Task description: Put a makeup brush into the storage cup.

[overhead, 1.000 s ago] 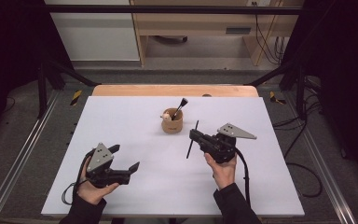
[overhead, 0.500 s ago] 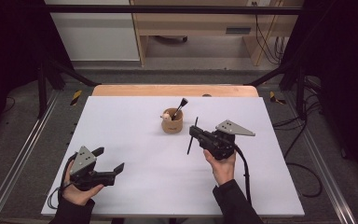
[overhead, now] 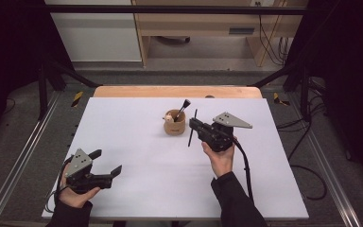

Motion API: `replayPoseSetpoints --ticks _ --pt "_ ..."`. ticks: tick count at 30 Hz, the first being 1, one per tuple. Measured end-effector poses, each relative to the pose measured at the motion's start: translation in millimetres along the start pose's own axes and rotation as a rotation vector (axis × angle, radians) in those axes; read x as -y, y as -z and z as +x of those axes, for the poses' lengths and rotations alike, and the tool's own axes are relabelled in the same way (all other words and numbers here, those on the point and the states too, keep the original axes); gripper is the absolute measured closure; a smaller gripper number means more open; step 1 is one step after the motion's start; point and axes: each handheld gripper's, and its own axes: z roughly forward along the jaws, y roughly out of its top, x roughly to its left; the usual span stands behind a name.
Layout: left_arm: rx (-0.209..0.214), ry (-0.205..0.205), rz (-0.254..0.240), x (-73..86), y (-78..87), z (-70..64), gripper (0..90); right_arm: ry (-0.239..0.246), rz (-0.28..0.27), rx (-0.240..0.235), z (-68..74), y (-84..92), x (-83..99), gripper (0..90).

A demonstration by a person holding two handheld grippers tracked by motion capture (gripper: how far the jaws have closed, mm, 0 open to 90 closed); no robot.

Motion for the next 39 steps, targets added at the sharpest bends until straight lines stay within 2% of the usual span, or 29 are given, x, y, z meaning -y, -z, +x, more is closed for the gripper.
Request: replayPoseSetpoints --ticks 13,39 --pt "-0.004 0.023 -0.002 2.1 1.6 6.2 7.2 0.021 -0.024 0.034 -3.0 -16.7 -24.2 85.3" --pt "-0.016 0.039 -0.002 4.7 2.8 14.0 7.2 0.032 -0.039 0.106 -16.3 -61.2 -41.5 85.4"
